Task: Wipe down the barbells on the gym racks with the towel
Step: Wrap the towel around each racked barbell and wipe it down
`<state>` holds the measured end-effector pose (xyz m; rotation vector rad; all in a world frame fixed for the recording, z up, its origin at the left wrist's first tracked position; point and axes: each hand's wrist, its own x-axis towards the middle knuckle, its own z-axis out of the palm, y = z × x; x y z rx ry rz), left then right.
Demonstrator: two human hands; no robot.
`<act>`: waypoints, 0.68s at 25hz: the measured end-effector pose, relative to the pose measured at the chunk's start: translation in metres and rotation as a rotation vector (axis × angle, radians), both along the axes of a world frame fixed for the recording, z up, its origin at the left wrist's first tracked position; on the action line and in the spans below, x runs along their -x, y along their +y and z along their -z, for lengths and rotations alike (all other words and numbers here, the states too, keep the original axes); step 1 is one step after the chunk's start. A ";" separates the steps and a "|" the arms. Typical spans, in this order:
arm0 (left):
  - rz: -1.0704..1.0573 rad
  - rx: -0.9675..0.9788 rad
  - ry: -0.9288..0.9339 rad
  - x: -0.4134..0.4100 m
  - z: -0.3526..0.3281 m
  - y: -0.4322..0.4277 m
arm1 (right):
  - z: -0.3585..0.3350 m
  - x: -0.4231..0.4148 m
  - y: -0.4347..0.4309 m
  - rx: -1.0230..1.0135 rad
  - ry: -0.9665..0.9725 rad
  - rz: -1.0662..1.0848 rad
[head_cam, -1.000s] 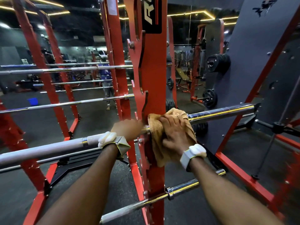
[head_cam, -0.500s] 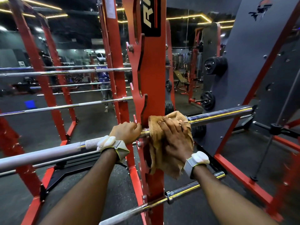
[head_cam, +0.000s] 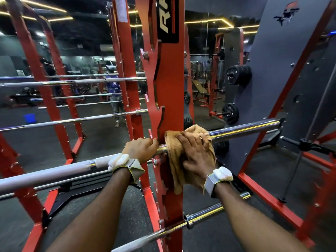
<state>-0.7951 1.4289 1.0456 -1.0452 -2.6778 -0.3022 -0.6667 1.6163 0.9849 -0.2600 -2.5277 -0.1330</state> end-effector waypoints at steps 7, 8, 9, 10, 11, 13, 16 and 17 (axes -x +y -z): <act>-0.009 -0.013 0.028 0.002 0.003 0.005 | -0.015 0.004 0.016 -0.089 0.007 -0.052; -0.008 -0.012 0.024 0.002 0.003 0.005 | -0.016 0.006 0.017 -0.091 -0.012 -0.053; -0.007 -0.015 0.020 0.001 0.004 0.004 | -0.018 0.008 0.017 -0.085 -0.038 -0.060; -0.007 -0.018 0.021 0.000 0.003 0.004 | -0.023 0.009 0.017 -0.076 -0.070 -0.069; -0.012 -0.018 0.024 -0.001 0.003 0.004 | -0.029 0.009 0.016 -0.066 -0.105 -0.064; -0.025 -0.005 0.029 -0.002 0.001 0.004 | -0.039 0.010 0.008 -0.104 -0.164 -0.033; -0.025 0.003 0.029 -0.003 0.001 0.007 | -0.045 0.016 -0.016 -0.152 -0.218 -0.050; -0.026 0.001 0.029 -0.003 0.002 0.007 | -0.045 0.020 -0.026 -0.152 -0.237 -0.061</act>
